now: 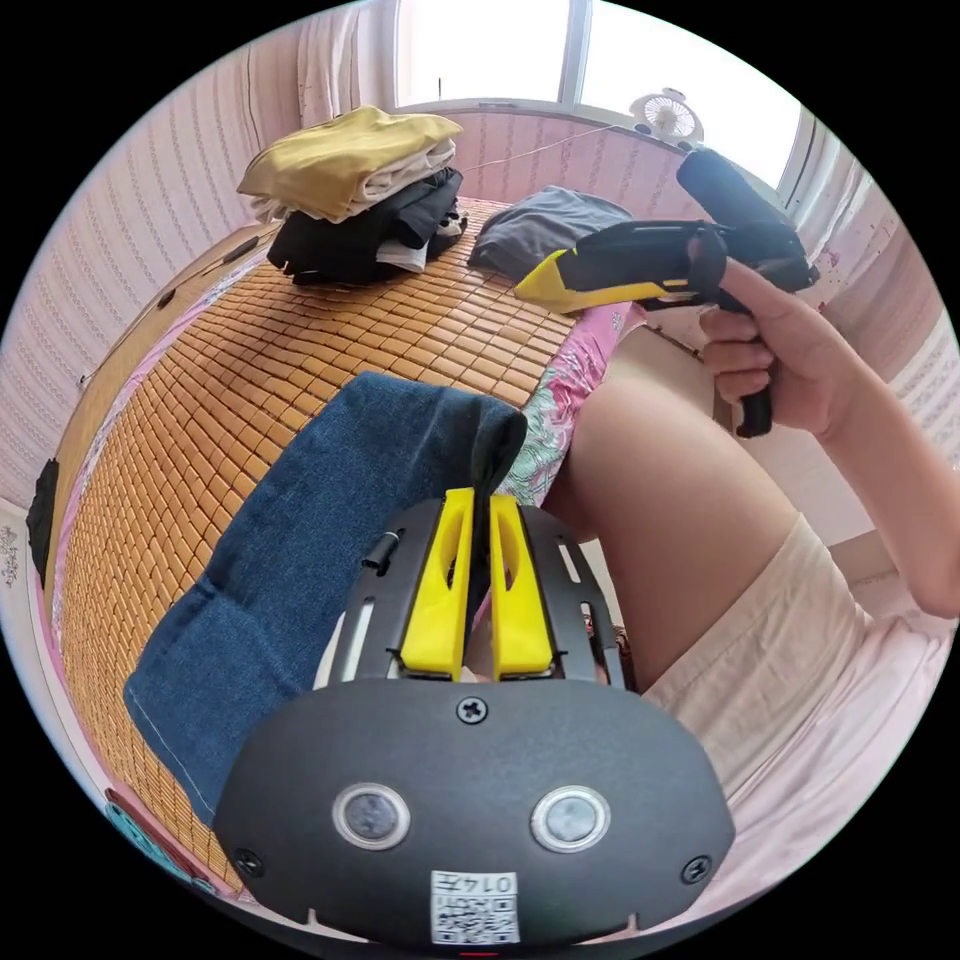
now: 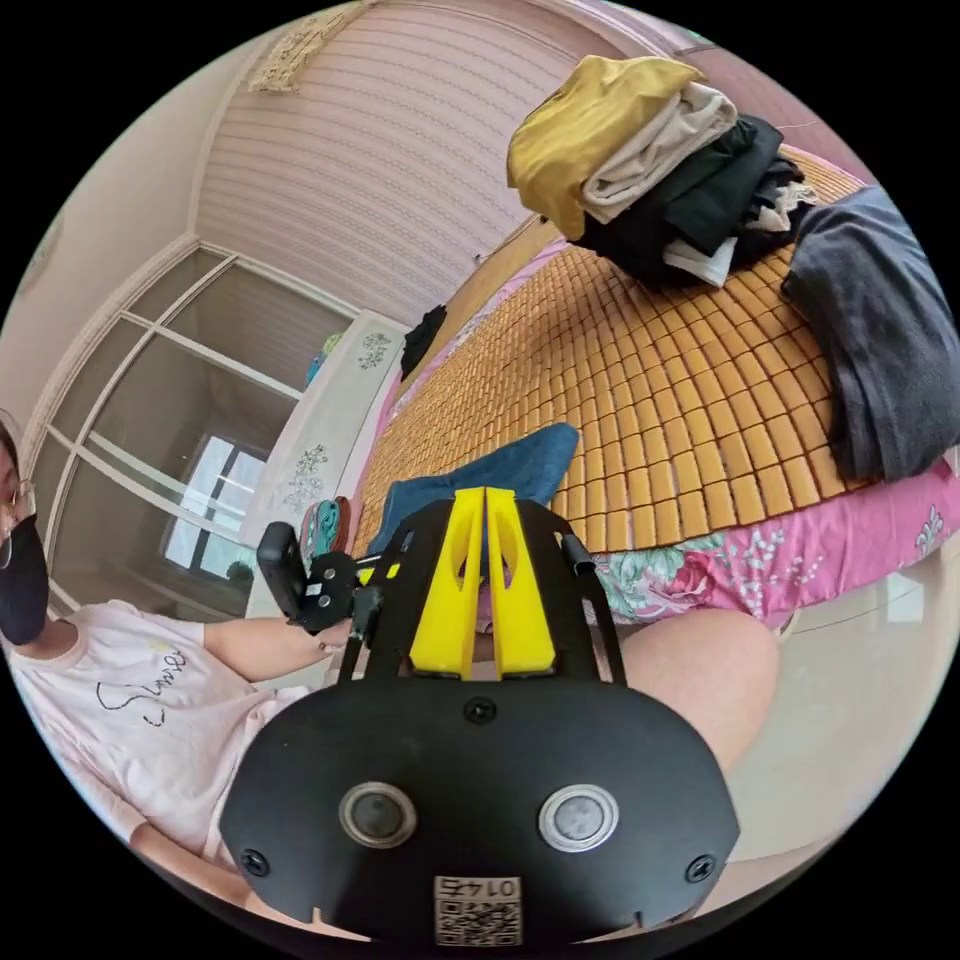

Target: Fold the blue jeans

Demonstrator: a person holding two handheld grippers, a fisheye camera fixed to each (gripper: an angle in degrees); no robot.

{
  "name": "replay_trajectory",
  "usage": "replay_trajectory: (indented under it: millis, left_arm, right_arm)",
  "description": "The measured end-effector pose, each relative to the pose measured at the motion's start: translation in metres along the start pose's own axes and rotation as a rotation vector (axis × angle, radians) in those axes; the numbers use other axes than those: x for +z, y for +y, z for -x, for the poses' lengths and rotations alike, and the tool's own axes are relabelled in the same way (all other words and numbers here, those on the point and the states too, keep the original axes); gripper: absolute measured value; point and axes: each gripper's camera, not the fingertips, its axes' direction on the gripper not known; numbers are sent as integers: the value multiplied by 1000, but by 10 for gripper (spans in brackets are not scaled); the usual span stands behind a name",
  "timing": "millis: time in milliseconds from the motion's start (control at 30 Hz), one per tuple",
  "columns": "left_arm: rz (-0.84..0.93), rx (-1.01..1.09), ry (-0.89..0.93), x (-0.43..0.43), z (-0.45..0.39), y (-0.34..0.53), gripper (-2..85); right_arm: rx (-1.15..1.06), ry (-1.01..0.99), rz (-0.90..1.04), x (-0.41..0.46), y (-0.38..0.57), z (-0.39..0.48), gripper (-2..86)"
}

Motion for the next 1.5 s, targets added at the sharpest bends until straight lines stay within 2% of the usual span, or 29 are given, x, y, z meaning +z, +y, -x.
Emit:
replay_trajectory:
  millis: [100, 167, 200, 300, 400, 500, 667, 800, 867, 933, 1000, 1067, 1200, 1267, 1367, 1433, 1500]
  left_arm:
    - [-26, 46, 21, -19, -11, 18, 8]
    - [-36, 53, 38, -30, -16, 29, 7]
    - [-41, 65, 40, -38, -19, 36, 6]
    - [-65, 92, 24, -58, -23, 51, 5]
    - [-93, 76, 60, -71, -16, 54, 4]
    - [-195, 99, 110, -94, -12, 38, 4]
    - [-408, 41, 241, -135, 3, 5, 7]
    - [-507, -90, 265, -164, 39, 19, 21]
    - [-521, -153, 223, -178, 61, 42, 29]
    - [-505, -231, 121, -189, 85, 70, 40]
    - [-363, -431, 1, -192, 128, 111, 47]
    - [-271, -576, -60, -191, 159, 145, 39]
    - [-229, -760, -49, -200, 206, 188, 25]
    - [-244, -740, -6, -201, 216, 180, 26]
    - [-231, -667, 43, -192, 231, 147, 40]
    - [-182, -650, 33, -178, 242, 129, 41]
    - [-22, -649, -4, -149, 258, 116, 34]
  right_arm:
    - [115, 57, 80, 6, -7, -26, 163]
    - [152, 44, 198, 32, -10, -38, 171]
    - [167, 42, 222, 38, -10, -41, 168]
    - [281, -10, 300, 55, -3, -59, 88]
    - [291, -177, 146, 25, 6, -62, 44]
    - [232, -211, 38, -22, 2, -50, 36]
    - [44, -108, -65, -109, -27, 6, 37]
    - [-61, -94, -5, -95, -49, 57, 49]
    - [-136, -148, 80, -43, -58, 95, 68]
    - [-176, -173, 129, 14, -59, 122, 96]
    - [-200, -181, 180, 74, -58, 137, 103]
    - [-160, -120, 265, 132, -46, 135, 56]
    - [-243, 13, 360, 159, 2, 139, 8]
    - [-324, 176, 479, 174, 39, 147, 2]
    - [-401, 311, 594, 205, 76, 151, -2]
    - [-427, 348, 579, 223, 86, 149, -3]
    - [-420, 343, 562, 233, 88, 145, -2]
